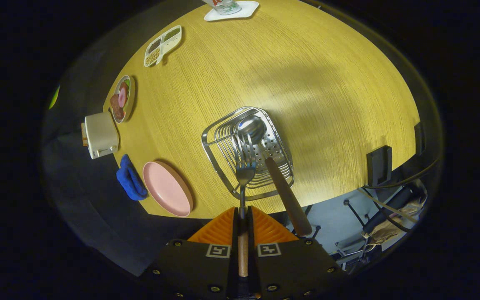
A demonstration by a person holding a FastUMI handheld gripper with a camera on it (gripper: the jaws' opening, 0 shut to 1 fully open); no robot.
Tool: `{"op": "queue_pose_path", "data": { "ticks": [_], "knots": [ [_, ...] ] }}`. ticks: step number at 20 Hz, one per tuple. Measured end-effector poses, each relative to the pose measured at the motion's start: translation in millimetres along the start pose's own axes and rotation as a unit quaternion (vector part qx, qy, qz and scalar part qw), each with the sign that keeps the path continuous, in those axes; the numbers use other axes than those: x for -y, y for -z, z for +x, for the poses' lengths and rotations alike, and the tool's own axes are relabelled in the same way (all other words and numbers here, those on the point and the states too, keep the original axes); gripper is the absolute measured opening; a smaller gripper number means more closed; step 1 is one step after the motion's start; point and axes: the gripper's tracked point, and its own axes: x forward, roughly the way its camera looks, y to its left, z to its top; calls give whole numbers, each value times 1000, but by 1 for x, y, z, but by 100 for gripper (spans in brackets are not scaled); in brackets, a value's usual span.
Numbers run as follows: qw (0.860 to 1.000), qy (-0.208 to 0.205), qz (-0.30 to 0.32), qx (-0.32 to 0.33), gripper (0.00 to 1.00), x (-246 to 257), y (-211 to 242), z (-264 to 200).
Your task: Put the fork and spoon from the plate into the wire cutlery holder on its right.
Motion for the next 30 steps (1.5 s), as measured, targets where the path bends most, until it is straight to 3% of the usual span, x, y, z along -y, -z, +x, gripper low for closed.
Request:
{"op": "queue_pose_path", "data": {
  "ticks": [10,17,25,28,30],
  "knots": [
    [1000,0,4,24,11,0,-3,-17],
    [993,-17,-1,114,18,-12,-18,-48],
    [955,-41,-20,292,18,-42,-55,-105],
    [929,-35,-49,365,18,-52,-63,-129],
    [903,-27,-70,423,18,-57,-71,-152]
  ]
}}
